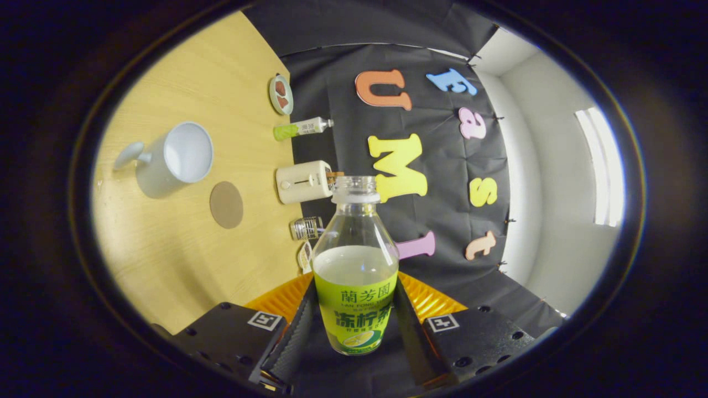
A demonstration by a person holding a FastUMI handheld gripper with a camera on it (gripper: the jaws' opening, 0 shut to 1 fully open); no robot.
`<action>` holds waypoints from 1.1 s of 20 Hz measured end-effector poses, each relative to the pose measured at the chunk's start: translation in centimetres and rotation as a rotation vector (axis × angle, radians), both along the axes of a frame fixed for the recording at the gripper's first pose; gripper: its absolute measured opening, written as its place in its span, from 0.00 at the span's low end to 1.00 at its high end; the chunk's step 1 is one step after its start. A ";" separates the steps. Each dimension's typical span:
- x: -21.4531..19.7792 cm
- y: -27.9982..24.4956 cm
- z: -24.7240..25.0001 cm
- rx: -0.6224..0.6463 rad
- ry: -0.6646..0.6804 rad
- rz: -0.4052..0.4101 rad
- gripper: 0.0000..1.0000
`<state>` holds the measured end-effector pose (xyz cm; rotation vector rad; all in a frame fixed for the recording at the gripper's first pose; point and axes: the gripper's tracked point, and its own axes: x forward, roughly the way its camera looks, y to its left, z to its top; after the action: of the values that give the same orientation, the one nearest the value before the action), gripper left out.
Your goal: Take the bottle from table, then pour the juice into the cup, finally place the bottle on the coaster
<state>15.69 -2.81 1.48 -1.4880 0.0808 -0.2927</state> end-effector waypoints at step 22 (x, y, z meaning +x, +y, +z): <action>1.9 2.8 1.3 -0.385 -0.043 -0.029 0.80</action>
<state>17.61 -0.01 2.77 -1.8628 0.0118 -0.3784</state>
